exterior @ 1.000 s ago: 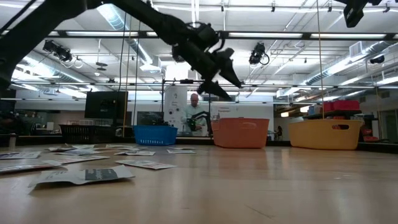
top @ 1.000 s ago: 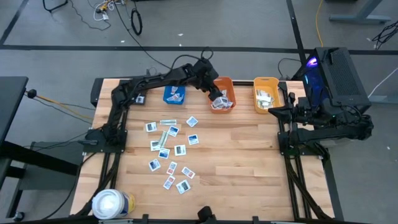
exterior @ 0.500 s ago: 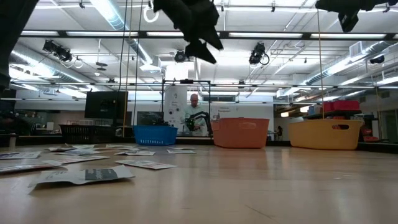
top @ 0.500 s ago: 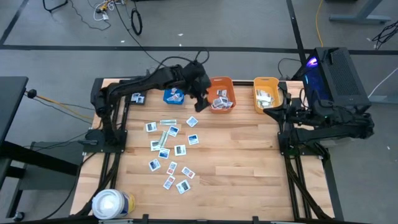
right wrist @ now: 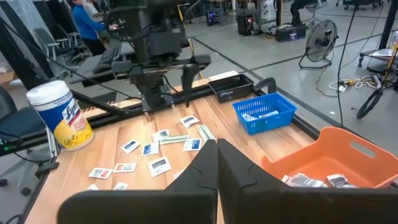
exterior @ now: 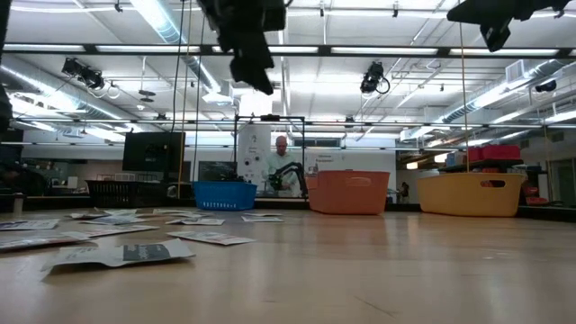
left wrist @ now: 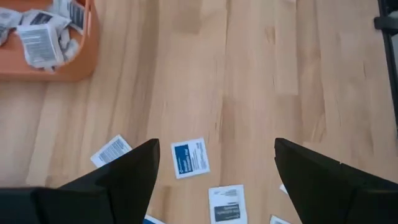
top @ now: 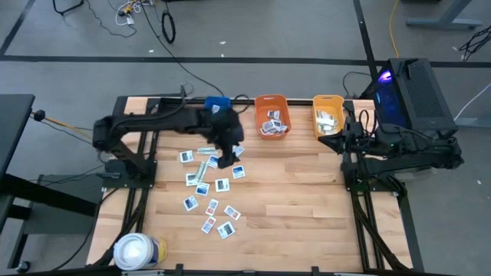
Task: Pick & Place First Aid Supplies
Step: Put the towelette pack into the orange bin
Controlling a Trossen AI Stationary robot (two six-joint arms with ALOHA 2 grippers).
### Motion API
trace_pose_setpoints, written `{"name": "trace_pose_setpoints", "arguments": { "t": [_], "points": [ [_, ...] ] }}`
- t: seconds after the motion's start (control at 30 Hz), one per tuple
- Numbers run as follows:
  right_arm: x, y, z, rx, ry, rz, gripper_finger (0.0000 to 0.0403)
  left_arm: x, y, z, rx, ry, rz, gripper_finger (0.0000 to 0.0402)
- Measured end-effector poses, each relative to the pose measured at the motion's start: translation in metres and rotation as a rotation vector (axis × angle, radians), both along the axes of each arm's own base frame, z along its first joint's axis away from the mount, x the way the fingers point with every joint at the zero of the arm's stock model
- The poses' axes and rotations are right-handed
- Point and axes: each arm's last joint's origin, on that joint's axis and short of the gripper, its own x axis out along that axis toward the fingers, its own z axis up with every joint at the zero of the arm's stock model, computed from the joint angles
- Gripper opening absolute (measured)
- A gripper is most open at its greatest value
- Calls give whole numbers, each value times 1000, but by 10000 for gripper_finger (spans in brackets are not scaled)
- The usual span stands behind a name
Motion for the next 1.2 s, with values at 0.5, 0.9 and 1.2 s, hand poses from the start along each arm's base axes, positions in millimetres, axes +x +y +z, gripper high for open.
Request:
{"name": "trace_pose_setpoints", "arguments": {
  "t": [0.5,0.9,1.2],
  "points": [
    [0,1,0,-71,17,40,10,-74,-49,-16,50,-88,172,319],
    [4,1,-1,-71,33,40,7,-122,-74,9,125,-141,197,319],
    [13,2,-5,-71,78,41,8,-124,-78,12,147,-162,165,319]
  ]
}}
